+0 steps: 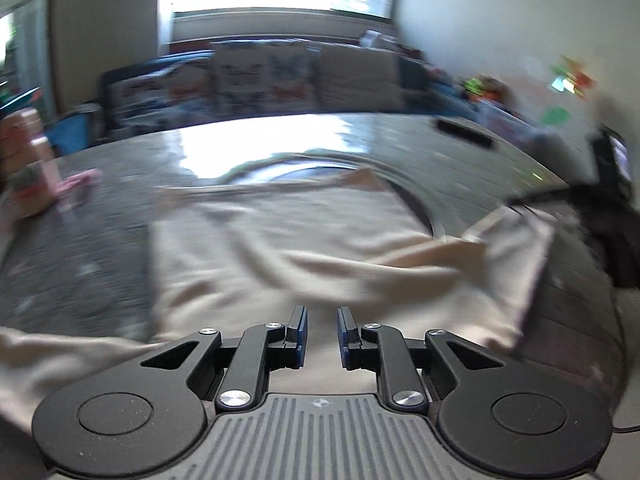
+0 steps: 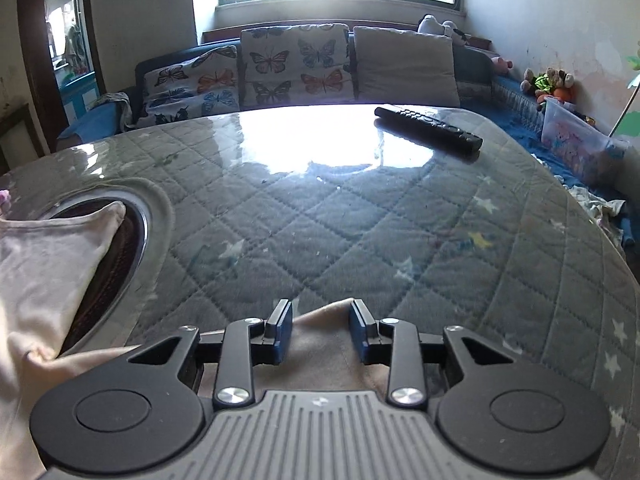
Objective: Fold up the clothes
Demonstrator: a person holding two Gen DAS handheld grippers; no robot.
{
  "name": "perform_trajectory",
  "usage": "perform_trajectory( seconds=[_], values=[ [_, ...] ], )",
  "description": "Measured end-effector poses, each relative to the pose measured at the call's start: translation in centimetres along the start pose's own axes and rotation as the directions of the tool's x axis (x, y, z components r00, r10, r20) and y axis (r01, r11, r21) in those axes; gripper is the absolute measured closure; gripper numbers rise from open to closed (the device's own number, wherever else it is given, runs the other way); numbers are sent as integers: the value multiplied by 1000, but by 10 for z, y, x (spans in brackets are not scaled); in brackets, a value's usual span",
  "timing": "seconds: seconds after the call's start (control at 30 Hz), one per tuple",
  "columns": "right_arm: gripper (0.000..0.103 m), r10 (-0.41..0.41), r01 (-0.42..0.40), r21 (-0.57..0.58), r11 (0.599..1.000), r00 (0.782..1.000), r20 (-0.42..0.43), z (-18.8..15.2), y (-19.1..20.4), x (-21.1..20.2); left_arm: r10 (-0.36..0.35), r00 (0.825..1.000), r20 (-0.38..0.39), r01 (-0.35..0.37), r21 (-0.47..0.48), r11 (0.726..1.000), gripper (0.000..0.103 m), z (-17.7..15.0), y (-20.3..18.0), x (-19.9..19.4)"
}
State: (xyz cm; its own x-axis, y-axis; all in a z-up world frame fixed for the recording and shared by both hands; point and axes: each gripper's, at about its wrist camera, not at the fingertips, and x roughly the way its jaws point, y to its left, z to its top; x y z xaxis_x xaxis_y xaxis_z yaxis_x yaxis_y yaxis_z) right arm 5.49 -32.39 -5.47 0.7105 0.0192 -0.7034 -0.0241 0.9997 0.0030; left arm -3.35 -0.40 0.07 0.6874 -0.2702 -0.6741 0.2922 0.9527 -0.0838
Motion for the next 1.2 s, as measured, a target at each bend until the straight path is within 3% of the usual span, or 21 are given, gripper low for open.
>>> perform_trajectory(
  seconds=[0.07,0.3,0.53,0.63,0.8,1.0,1.1,1.2],
  values=[
    [60,-18,18,-11,1000,1000,-3,2,1,5,-46,999,-15,46,37,998,85,-1,-17,10],
    [62,-10,11,-84,996,1000,16,8,13,-1,-168,982,-86,178,137,974,85,-16,-56,21],
    [62,156,-153,-127,980,988,17,34,55,-8,-215,971,-101,227,127,966,85,-13,-50,15],
    [62,233,-231,-146,962,972,-4,45,80,-3,-170,984,-56,176,127,976,77,1,-35,9],
    [64,314,-317,-152,936,948,-41,59,113,14,21,1000,12,-22,63,998,72,34,14,11],
    [68,365,-371,-142,918,929,-63,71,138,37,250,968,-17,-250,-92,964,71,66,92,36],
    [70,377,-384,-139,913,923,-76,75,147,49,299,954,-40,-301,-142,943,71,75,119,49],
    [73,384,-394,-140,908,919,-94,76,154,61,308,950,-56,-313,-147,938,68,81,132,63]
  ],
)
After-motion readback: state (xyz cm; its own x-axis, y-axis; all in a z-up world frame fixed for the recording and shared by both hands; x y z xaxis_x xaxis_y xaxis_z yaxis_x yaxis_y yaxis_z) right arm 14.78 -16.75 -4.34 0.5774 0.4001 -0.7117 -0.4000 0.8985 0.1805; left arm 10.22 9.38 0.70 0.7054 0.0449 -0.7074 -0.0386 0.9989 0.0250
